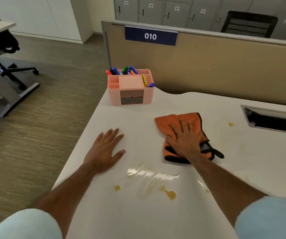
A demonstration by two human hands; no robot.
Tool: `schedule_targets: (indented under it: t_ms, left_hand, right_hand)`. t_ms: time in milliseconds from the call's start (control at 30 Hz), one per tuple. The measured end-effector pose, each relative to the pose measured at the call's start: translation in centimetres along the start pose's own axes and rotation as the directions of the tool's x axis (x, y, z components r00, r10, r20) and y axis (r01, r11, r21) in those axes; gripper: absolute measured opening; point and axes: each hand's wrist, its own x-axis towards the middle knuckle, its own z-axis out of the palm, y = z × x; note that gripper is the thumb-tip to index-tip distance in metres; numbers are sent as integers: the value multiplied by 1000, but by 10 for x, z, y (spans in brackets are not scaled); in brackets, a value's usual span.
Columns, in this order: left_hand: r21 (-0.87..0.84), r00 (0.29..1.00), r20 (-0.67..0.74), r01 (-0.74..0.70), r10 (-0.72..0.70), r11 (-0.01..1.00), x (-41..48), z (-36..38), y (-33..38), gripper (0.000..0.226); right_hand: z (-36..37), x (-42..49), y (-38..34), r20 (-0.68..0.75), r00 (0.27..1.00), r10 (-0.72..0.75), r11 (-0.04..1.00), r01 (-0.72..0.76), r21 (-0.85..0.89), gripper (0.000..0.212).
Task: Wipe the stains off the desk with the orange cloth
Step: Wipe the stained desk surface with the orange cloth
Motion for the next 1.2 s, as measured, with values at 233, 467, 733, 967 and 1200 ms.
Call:
schedule_targets:
  t_ms: [233,467,733,967,1200]
  left_hand:
    - [-67,1000,-27,-15,13,998,0,1,-4,63]
    - [-192,995,-102,-6,-14,981,-5,2,-7,58]
    - [-329,991,-117,17,-59,944,-5,0,-6,60]
    - [-396,992,-93,43,-87,917,-7,-2,-7,63]
    - [-377,991,-104,40,-86,925,-6,-2,-4,55]
  right_hand:
    - [7,-36,-85,11,972,-235,971,235,41,67]
    - [21,-114,-53,-89,928,-361,930,365,39,51]
    - [13,-85,-94,-69,982,-176,980,181,76,61]
    - [32,-159,-95,-101,798,-595,797,601,61,49]
    - [16,-100,-51,-54,970,-237,971,238,2,55]
